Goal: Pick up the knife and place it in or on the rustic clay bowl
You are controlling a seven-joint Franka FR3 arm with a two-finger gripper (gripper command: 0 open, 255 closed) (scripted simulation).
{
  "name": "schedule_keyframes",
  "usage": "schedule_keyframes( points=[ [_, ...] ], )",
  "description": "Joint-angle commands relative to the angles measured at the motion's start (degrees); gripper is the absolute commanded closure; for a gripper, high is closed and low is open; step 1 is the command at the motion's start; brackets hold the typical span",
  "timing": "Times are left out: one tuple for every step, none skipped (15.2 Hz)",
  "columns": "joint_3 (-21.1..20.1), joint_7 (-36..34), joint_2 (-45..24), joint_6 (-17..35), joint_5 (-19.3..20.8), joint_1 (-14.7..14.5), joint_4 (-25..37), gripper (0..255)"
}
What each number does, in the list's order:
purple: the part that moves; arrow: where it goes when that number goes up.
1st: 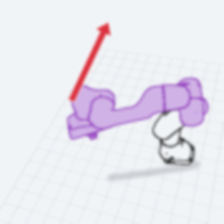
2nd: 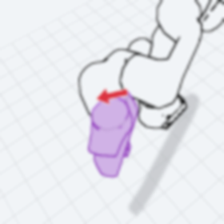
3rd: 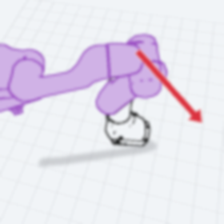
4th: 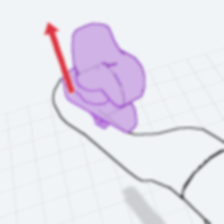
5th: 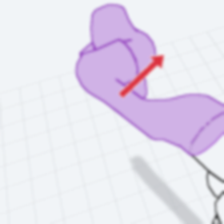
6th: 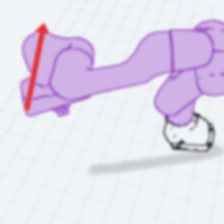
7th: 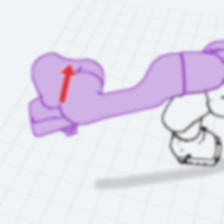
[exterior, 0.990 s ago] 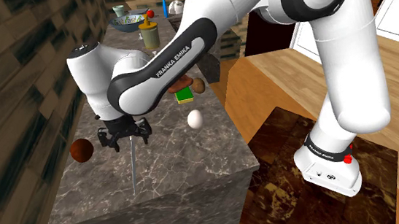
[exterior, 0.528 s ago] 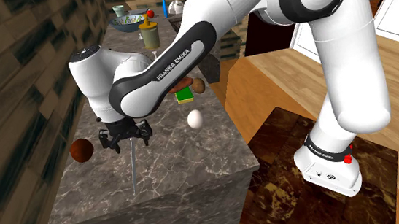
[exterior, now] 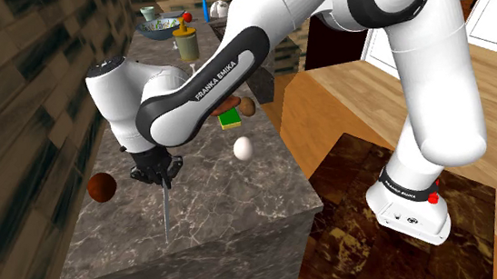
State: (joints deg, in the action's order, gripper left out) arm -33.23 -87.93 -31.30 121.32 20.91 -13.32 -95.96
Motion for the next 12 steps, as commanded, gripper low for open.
schedule_keyframes(
  points=[
    [0.0, 0.0, -0.01, 0.0, 0.0, 0.0, 0.0, 255],
    [0.0, 0.0, -0.01, 0.0, 0.0, 0.0, 0.0, 255],
    [0.0, 0.0, -0.01, 0.0, 0.0, 0.0, 0.0, 255],
    [0.0, 0.0, -0.01, 0.01, 0.0, -0.01, 0.0, 255],
    [-0.16, 0.16, 0.36, -0.56, -0.25, 0.09, 0.23, 255],
    [-0.32, 0.33, 0.72, -1.13, -0.51, 0.17, 0.5, 255],
    [-0.48, 0.49, 1.07, -1.71, -0.75, 0.26, 0.77, 255],
    [-0.63, 0.65, 1.42, -2.29, -1.0, 0.34, 1.05, 255],
    [-0.78, 0.8, 1.76, -2.88, -1.24, 0.41, 1.35, 255],
    [-0.92, 0.96, 2.08, -3.47, -1.47, 0.48, 1.67, 255],
    [-1.05, 1.11, 2.4, -4.07, -1.7, 0.54, 2.0, 255],
    [-1.18, 1.26, 2.71, -4.67, -1.93, 0.6, 2.34, 255]
  ],
)
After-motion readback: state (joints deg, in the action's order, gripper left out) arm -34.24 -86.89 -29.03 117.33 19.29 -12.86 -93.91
